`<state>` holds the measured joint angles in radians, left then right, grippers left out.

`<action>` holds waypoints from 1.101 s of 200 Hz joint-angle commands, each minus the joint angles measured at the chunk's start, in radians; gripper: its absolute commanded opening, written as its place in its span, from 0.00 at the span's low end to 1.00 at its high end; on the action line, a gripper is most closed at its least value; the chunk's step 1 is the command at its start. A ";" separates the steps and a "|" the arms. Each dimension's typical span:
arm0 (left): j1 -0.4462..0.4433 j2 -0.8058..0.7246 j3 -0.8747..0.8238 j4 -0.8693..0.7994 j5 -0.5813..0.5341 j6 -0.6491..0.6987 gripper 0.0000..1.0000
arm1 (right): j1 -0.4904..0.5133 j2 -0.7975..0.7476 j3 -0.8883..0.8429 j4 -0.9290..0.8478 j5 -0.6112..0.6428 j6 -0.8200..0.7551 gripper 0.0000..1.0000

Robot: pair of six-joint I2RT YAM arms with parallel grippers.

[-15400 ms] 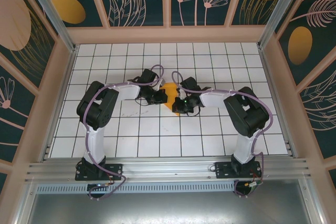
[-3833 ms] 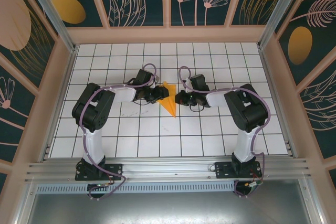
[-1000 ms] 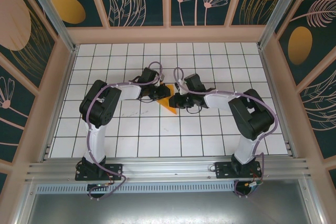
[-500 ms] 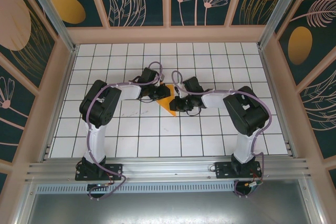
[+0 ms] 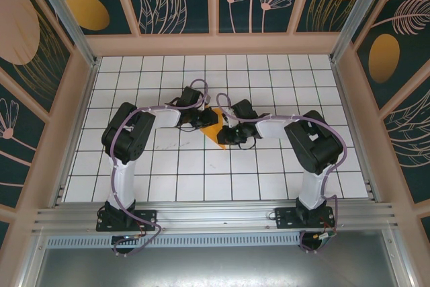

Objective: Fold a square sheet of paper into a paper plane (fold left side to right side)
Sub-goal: Fourth fold the wing at the center of the table.

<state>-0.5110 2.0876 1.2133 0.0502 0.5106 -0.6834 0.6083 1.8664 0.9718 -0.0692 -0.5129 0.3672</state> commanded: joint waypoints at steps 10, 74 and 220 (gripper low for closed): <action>-0.003 0.034 -0.028 -0.110 -0.074 0.028 0.19 | 0.022 0.014 0.002 -0.168 0.039 -0.038 0.13; -0.003 0.041 -0.020 -0.115 -0.077 0.031 0.19 | 0.055 -0.020 -0.027 -0.262 0.048 -0.057 0.12; -0.003 0.038 -0.020 -0.111 -0.074 0.028 0.18 | 0.056 -0.142 -0.094 -0.284 0.056 -0.040 0.05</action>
<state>-0.5137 2.0876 1.2152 0.0441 0.5091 -0.6807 0.6548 1.7741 0.9165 -0.2070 -0.4423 0.3225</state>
